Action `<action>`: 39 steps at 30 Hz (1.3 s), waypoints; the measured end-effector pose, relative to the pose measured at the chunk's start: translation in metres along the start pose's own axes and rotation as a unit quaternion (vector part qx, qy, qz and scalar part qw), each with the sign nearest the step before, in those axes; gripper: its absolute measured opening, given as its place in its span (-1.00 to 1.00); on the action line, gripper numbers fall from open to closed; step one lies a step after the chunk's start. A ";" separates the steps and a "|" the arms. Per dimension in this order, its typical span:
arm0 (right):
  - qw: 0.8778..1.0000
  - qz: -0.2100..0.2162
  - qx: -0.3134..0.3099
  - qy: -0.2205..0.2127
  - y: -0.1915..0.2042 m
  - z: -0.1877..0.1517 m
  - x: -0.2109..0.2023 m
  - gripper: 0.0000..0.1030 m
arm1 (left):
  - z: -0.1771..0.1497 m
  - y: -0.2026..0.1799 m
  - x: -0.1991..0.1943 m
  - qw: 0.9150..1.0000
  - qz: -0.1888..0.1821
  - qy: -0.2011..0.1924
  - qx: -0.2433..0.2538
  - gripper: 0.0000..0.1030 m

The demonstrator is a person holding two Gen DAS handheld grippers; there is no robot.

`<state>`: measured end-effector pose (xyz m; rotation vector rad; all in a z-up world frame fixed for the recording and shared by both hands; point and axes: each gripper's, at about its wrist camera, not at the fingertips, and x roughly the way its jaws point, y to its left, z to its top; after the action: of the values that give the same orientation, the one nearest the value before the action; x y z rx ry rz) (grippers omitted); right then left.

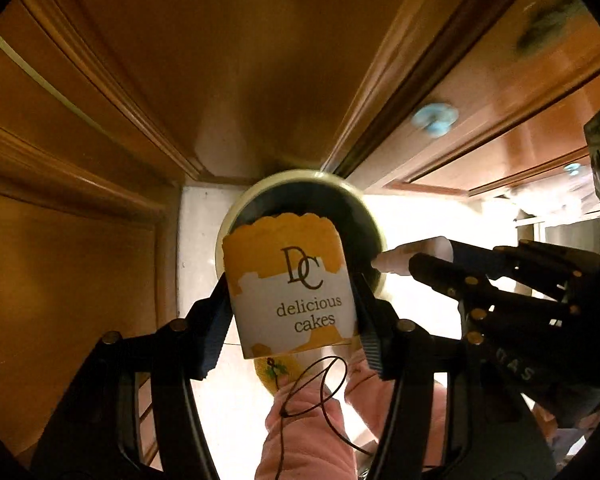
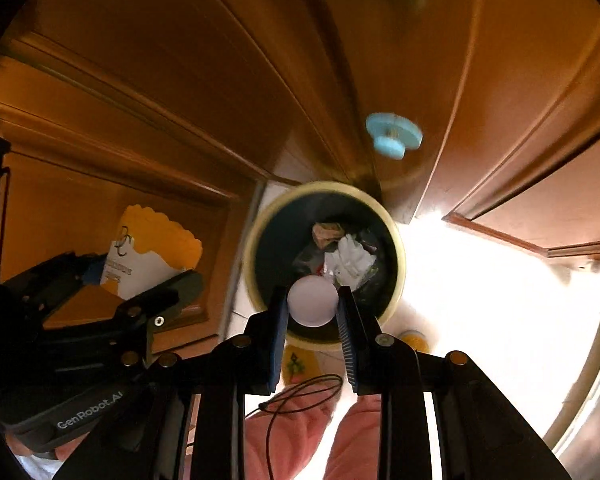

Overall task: Collect trash
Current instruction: 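Open both tools over the bin to drop the cup and bottle, then raise both open tools back toward the counter corner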

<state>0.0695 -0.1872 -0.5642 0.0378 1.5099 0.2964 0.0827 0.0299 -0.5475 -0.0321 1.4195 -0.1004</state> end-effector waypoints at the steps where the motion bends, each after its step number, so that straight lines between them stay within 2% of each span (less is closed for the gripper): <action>1: 1.000 0.000 0.000 0.004 -0.002 0.004 0.012 -0.53 | -0.001 0.003 0.010 1.000 -0.001 0.004 0.001 0.04; 5: 1.000 0.000 0.000 0.024 -0.013 0.009 0.051 -0.52 | -0.005 0.007 0.040 1.000 0.001 0.017 0.012 0.09; 8: 0.999 0.002 -0.004 0.033 -0.016 0.008 0.069 -0.26 | -0.005 0.017 0.056 1.000 0.000 0.023 0.012 0.13; 10: 1.000 -0.002 -0.008 0.030 -0.017 0.008 0.081 -0.17 | -0.003 0.023 0.063 1.000 -0.003 0.028 0.010 0.25; 13: 0.999 -0.004 -0.007 0.036 -0.019 0.006 0.093 -0.16 | -0.004 0.028 0.067 1.000 -0.001 0.027 0.007 0.49; 15: 0.999 -0.006 -0.001 0.038 -0.019 0.005 0.096 -0.16 | -0.004 0.030 0.068 1.000 -0.003 0.026 0.007 0.61; 19: 0.999 -0.008 0.008 0.036 -0.019 0.004 0.093 -0.07 | -0.004 0.027 0.060 1.000 -0.004 0.018 0.014 0.64; 26: 0.999 -0.006 0.019 0.032 -0.018 0.002 0.084 -0.06 | -0.005 0.022 0.049 1.000 -0.004 0.016 0.013 0.69; 32: 0.999 -0.007 0.020 0.035 -0.010 -0.006 0.063 -0.04 | -0.008 0.013 0.010 1.000 -0.001 0.013 0.020 0.70; 39: 0.999 0.000 0.036 0.020 0.010 -0.014 -0.021 0.02 | -0.006 -0.004 -0.086 1.000 -0.011 -0.010 0.023 0.70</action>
<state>0.0534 -0.1844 -0.5427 0.0891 1.5595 0.2432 0.0641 0.0341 -0.4630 -0.0114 1.3974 -0.1497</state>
